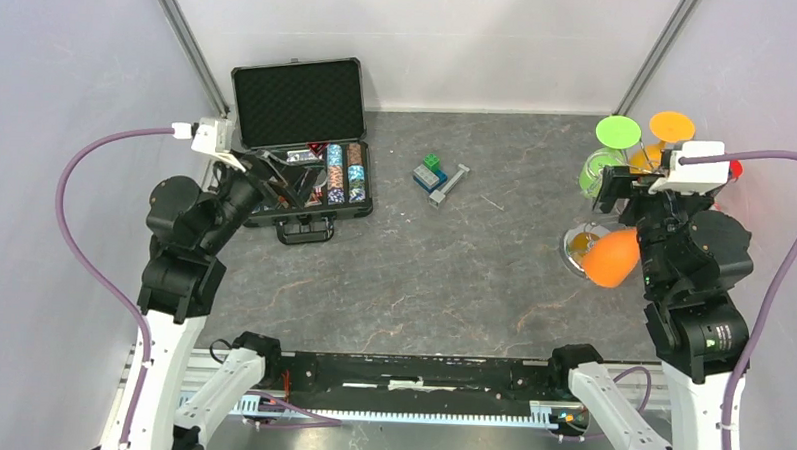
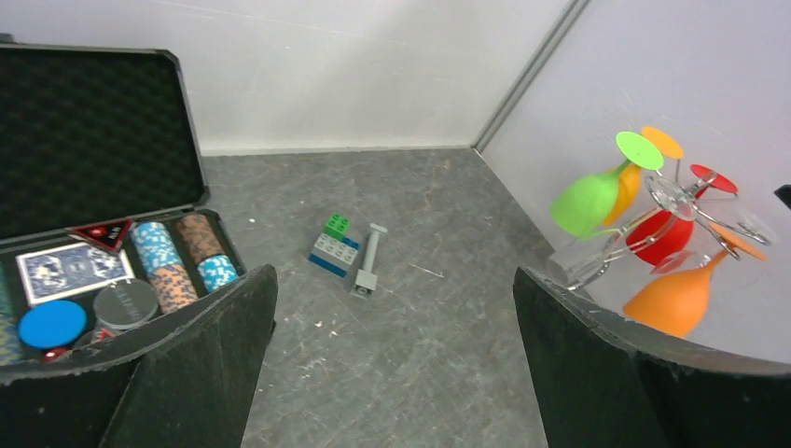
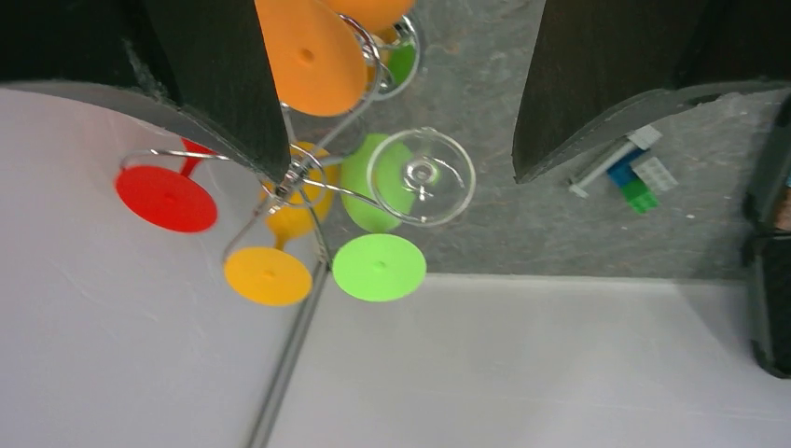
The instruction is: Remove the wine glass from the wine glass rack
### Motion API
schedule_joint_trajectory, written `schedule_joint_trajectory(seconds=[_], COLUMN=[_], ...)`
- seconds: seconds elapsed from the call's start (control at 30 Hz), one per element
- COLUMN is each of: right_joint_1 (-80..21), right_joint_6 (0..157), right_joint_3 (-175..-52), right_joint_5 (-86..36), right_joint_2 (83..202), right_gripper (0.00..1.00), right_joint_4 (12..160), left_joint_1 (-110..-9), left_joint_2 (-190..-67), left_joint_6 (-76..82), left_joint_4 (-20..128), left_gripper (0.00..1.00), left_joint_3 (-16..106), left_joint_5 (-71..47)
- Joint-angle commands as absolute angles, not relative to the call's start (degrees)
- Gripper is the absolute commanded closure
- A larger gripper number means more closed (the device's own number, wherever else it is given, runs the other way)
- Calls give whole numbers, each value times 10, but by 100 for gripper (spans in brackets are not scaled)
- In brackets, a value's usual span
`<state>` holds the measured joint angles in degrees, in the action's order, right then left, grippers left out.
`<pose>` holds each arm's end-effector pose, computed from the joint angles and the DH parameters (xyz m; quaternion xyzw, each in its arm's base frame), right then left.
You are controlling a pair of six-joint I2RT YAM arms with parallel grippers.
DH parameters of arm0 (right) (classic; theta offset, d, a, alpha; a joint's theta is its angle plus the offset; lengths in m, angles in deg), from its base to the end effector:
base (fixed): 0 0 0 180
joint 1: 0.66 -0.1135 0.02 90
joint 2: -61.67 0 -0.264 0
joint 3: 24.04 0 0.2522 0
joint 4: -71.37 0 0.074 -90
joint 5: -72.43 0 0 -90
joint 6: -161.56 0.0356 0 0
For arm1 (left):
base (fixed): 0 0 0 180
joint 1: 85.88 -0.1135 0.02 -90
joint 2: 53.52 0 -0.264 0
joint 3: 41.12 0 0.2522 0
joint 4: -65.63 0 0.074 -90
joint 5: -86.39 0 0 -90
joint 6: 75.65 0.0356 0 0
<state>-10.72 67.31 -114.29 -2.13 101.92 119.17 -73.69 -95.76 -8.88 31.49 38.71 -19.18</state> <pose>0.0891 0.0062 0.4814 0.0105 0.6938 -0.0568 0.7178 0.1275 -0.0373 0.4513 0.0328 0.6855 -0.3079 0.6589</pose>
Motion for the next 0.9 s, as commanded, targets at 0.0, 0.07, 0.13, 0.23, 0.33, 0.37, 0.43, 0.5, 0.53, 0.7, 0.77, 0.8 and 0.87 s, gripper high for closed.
schedule_joint_trajectory(seconds=[0.0,0.07,0.13,0.23,0.33,0.37,0.43,0.5,0.53,0.7,0.77,0.8,0.87], right_joint_1=[-108,-108,-108,-108,-108,-108,-108,-108,-108,-110,-114,-115,-118], right_joint_6=[642,634,628,628,631,633,634,634,633,635,635,635,636], right_joint_3=[-1165,-1162,-1158,-1167,-1181,-1185,-1193,-1201,-1203,-1191,-1183,-1180,-1172], right_joint_5=[40,49,56,51,53,58,69,82,87,98,105,110,115], right_joint_2=[1024,1030,1040,1066,1091,1096,1101,1099,1096,1079,1072,1069,1063], right_gripper=[6,5,4,4,4,5,6,7,7,11,17,20,30], right_joint_4=[1259,1284,1301,1325,1352,1358,1367,1371,1371,1374,1374,1374,1374], left_joint_1=[-740,-740,-740,-740,-740,-740,-740,-740,-740,-740,-740,-740,-740], left_joint_2=[-973,-978,-981,-989,-995,-995,-996,-999,-999,-999,-1000,-999,-998], left_joint_6=[-129,-130,-131,-132,-134,-134,-136,-142,-145,-152,-155,-156,-156], left_joint_4=[356,353,352,357,362,361,363,367,369,379,381,382,382], left_gripper=[0,0,0,0,0,0,0,0,0,0,0,0,0], left_joint_3=[390,389,392,392,385,383,380,378,376,365,366,365,363], left_joint_5=[-229,-232,-244,-261,-268,-267,-267,-269,-270,-269,-269,-270,-269])
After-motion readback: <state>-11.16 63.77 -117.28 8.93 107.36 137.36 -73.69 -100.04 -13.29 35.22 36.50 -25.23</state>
